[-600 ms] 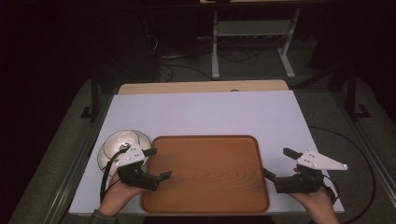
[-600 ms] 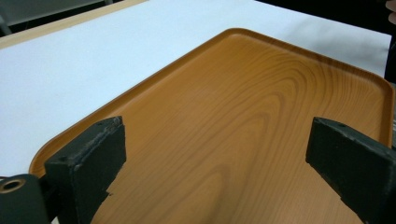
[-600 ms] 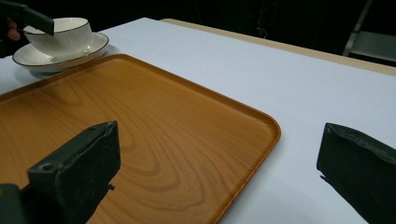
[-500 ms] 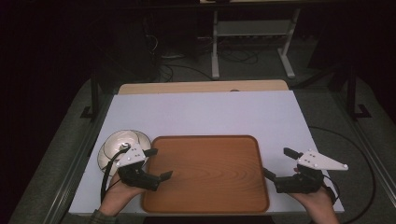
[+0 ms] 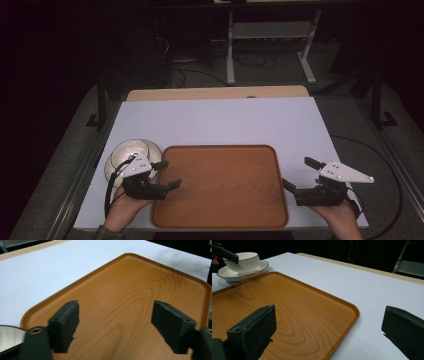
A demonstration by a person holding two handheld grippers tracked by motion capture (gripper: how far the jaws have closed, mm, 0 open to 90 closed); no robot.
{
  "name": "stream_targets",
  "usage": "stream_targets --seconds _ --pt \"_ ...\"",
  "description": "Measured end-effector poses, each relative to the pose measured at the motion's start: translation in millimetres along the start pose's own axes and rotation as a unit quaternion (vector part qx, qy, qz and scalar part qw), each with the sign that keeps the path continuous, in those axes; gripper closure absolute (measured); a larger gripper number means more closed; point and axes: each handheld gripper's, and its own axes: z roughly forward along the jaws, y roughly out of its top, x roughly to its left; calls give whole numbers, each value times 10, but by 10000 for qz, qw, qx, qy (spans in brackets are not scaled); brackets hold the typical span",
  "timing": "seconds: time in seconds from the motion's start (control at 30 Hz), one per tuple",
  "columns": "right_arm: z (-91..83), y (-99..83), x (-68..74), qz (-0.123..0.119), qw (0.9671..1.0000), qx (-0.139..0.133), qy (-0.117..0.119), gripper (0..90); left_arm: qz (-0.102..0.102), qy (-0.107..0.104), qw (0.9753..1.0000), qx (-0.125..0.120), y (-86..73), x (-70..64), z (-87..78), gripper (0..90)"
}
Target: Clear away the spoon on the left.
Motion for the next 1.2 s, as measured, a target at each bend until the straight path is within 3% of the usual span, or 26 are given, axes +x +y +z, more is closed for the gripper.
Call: stream_targets --seconds 0.3,0.37,0.53,0.67,1.2 --pt "12 -5 2 -13 10000 18 12 0 -173 -87 9998 53 -40 53 -120 522" --pt "14 -6 2 -27 10000 19 8 0 -177 -123 9997 75 -40 55 -122 549" --pt "8 -13 -21 -20 10000 10 -22 0 -201 -172 9994 223 -66 70 -156 763" --pt "7 -15 -32 -29 10000 -8 -57 0 -280 -142 9993 219 -90 110 -212 867" --pt "11 -16 -11 -44 10000 3 -25 0 -490 -1 9986 177 -209 232 -443 900"
